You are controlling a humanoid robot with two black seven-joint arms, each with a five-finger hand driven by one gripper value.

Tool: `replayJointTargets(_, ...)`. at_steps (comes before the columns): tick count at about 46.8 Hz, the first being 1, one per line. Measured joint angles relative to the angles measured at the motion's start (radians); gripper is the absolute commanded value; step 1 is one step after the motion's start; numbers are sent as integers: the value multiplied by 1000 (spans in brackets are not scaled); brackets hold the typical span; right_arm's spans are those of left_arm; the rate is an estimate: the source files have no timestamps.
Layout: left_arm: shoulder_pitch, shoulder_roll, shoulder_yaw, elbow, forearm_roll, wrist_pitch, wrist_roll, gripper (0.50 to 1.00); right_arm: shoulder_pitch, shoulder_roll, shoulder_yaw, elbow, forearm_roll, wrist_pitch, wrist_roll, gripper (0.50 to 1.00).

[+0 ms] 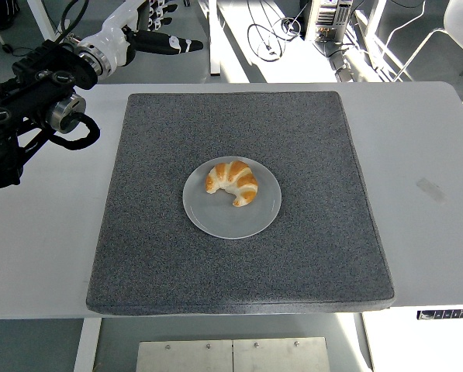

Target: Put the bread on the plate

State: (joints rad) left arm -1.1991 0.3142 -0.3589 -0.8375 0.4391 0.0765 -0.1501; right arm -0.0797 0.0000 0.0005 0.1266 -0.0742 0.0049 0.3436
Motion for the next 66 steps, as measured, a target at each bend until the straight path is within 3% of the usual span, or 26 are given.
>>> replayJointTargets(6,23,-18,-47,45,-135,-16,1,984,-1,0,0,-7,0,1,0,1000)
replayJointTargets(12,34,-72,-131,173,-345,-115,9,984,-1,0,-3,-10,0,0,0,1000)
replayJointTargets(19,27,-150,-200,372,-450,-217,29,984,-6,0,-5,-12,0,-1,0,1000)
replayJointTargets(25,36,-188,-266,407,-495,-277,43,984,-3,0,-5,-11,0,-1,0,1000)
replayJointTargets(33,50,-237,-326,432,-579,-286,114,984,9,0,-8,-12,0,-2,0,1000)
replayJointTargets(40,55,-257,-363,444,-635,-290,142,984,19,0,-6,-13,-1,-2,0,1000)
replayJointTargets(51,87,-257,-477,446,-693,-286,159,984,13,0,-2,-15,-1,-2,0,1000)
replayJointTargets(66,112,-251,-483,447,-689,-290,157,984,16,0,0,-21,-1,-3,0,1000)
